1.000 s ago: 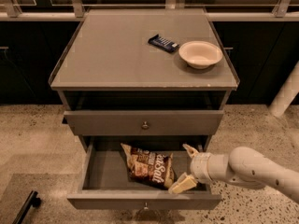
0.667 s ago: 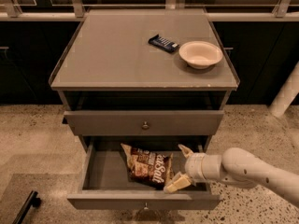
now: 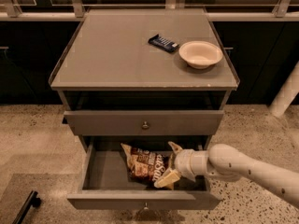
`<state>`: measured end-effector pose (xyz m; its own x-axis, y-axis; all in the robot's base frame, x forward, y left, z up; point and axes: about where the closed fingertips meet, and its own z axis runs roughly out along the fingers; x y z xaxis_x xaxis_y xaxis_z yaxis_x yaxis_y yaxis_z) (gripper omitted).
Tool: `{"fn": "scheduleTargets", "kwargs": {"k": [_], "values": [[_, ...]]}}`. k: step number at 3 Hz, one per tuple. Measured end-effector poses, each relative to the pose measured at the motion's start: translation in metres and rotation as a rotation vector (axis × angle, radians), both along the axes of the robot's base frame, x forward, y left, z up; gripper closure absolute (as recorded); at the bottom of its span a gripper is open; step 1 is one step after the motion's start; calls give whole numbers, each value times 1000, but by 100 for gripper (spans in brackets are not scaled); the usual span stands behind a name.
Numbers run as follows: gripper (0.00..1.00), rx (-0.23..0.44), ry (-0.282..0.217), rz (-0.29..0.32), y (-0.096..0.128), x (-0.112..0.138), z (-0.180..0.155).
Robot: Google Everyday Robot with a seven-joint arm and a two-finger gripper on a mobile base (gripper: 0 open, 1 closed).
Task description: Pick brown chip bag from middle drawer and place on counter
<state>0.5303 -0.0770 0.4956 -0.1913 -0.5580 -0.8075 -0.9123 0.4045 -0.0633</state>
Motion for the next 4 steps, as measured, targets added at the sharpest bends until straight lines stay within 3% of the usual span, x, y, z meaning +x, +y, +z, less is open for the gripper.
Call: {"fn": "scheduleTargets", "kwargs": {"k": [2, 4], "values": [[0, 11, -6, 13, 27, 25, -21], [0, 25, 7, -31, 38, 36, -46]]}}
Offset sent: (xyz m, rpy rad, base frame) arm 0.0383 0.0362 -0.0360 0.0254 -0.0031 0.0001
